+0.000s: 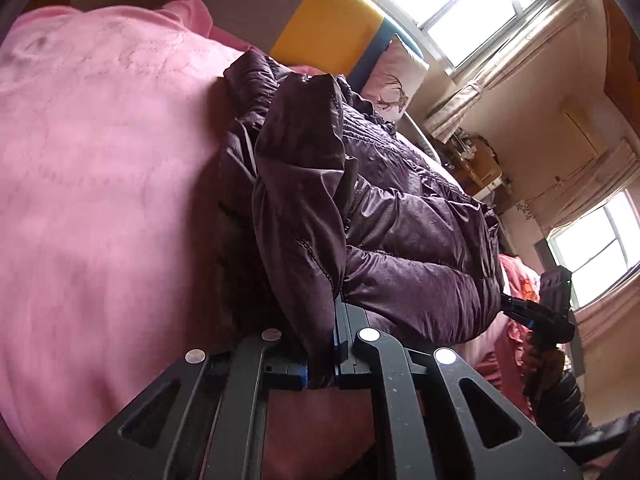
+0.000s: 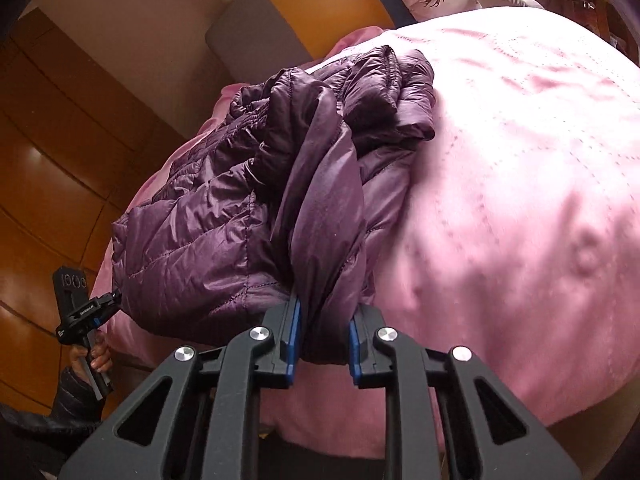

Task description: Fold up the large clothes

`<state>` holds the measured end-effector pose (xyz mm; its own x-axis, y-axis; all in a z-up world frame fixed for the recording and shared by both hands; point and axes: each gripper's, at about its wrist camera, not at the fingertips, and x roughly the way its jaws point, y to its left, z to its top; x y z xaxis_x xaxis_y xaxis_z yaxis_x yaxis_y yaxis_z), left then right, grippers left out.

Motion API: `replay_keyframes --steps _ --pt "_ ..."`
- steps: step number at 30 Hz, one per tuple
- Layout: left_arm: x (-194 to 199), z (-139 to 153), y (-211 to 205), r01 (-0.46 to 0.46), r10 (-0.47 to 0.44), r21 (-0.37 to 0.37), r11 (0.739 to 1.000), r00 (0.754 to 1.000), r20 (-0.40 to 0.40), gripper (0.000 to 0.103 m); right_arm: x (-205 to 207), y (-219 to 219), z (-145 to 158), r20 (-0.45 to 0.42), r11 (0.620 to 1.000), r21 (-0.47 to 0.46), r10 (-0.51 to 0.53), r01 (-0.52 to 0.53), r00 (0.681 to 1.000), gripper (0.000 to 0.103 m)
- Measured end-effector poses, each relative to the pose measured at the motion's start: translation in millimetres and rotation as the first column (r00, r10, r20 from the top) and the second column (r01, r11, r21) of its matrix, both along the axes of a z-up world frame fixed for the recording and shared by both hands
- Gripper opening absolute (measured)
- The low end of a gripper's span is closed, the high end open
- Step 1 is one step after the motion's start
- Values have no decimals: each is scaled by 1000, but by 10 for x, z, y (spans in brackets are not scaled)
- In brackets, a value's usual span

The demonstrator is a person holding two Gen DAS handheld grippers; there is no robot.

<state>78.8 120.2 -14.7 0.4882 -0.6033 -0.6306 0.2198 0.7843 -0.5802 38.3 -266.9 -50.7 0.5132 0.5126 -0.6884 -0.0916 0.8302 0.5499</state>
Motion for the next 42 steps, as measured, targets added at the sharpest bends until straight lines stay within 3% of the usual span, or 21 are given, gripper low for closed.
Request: replay_keyframes --steps 4,5,7,8,9,11,13,17,19,20,22,24,27,34,42 --pt "-474 40 44 33 -33 -6 999 999 -31 7 -322 0 31 -36 998 -42 39 -41 999 20" --pt "-567 56 41 40 -40 12 999 999 -32 8 -372 4 58 -37 997 -62 44 -46 998 32" --pt "-705 106 13 42 -39 81 996 999 -34 13 -414 19 157 -9 990 -138 20 -21 1000 46" --pt "-742 135 -2 31 -28 127 991 999 -22 28 -417 23 238 23 984 -180 9 -4 1000 48" --pt "-772 188 -13 6 -7 191 982 1000 6 51 -402 41 320 57 977 -212 3 9 998 48" --pt "-769 311 -25 -40 20 260 965 997 79 71 -337 102 463 121 964 -264 2 30 993 48" --pt "-690 431 -39 -66 30 268 961 990 137 71 -240 221 566 180 943 -331 19 42 983 48" --pt "-472 464 -113 -72 22 290 954 985 171 71 -169 515 573 219 902 -431 92 12 971 46" --pt "-412 412 -159 -55 3 303 951 985 171 71 -71 674 443 201 857 -516 137 -14 970 44" --pt "-344 362 -186 -35 -15 306 951 987 159 71 -11 744 353 179 824 -565 152 -25 972 36" --pt "-263 273 -285 -5 -40 318 948 990 135 65 90 837 185 142 800 -598 171 -53 975 18" --pt "-189 189 -361 26 -70 340 940 991 117 24 127 858 117 137 793 -607 171 -54 976 11" --pt "-275 260 -407 12 -82 372 928 982 173 9 56 789 204 160 805 -593 154 -30 975 7" --pt "-506 643 -347 -18 -99 390 921 955 278 5 -246 576 874 291 852 -521 122 50 949 6" --pt "-198 1138 -144 -35 -55 243 969 933 355 4 27 538 1495 440 891 -430 65 147 896 6"
